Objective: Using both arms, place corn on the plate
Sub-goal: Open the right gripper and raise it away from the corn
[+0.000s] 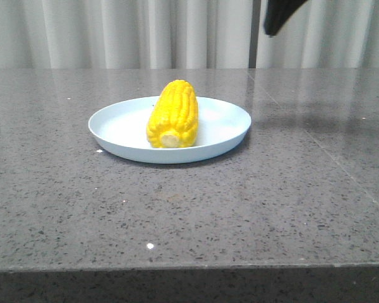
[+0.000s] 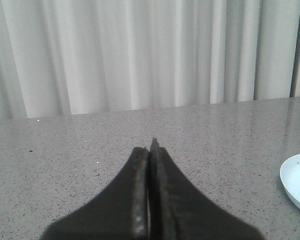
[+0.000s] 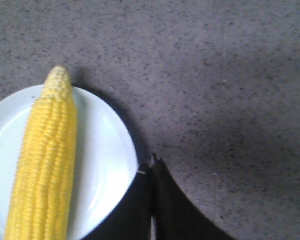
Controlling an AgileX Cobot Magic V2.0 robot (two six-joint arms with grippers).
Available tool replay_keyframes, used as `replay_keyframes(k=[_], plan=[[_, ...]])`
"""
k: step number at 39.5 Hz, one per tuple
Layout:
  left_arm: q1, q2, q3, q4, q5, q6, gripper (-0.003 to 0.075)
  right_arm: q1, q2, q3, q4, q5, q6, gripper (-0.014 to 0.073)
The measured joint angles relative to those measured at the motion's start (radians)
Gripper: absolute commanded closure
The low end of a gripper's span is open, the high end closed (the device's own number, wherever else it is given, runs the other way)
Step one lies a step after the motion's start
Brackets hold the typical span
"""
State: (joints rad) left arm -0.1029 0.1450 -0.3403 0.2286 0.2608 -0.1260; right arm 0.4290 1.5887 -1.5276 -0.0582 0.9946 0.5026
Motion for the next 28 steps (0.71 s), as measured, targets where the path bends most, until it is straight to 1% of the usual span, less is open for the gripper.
replay_keyframes(k=[6, 9, 11, 18, 23, 28], plan=[[0.0, 0.0, 0.0, 0.0, 0.0, 0.0, 0.0741, -0.084, -0.053, 0.006, 0.015, 0.043, -0.101, 0.0708], [0.0, 0.0, 0.0, 0.0, 0.0, 0.0, 0.0741, -0.145, -0.101, 0.028, 0.033, 0.049, -0.153, 0.0708], [0.0, 0.0, 0.0, 0.0, 0.0, 0.0, 0.0741, -0.179, -0.128, 0.046, 0.058, 0.051, -0.197, 0.0708], [0.0, 0.0, 0.0, 0.0, 0.0, 0.0, 0.0741, -0.307, -0.255, 0.172, 0.212, 0.051, -0.379, 0.0708], [0.0, 0.0, 0.0, 0.0, 0.0, 0.0, 0.0741, -0.331, -0.37, 0.293, 0.22, 0.004, -0.42, 0.0699], [0.0, 0.0, 0.0, 0.0, 0.0, 0.0, 0.0741, -0.331, -0.511, 0.437, 0.193, -0.104, -0.432, 0.0692]])
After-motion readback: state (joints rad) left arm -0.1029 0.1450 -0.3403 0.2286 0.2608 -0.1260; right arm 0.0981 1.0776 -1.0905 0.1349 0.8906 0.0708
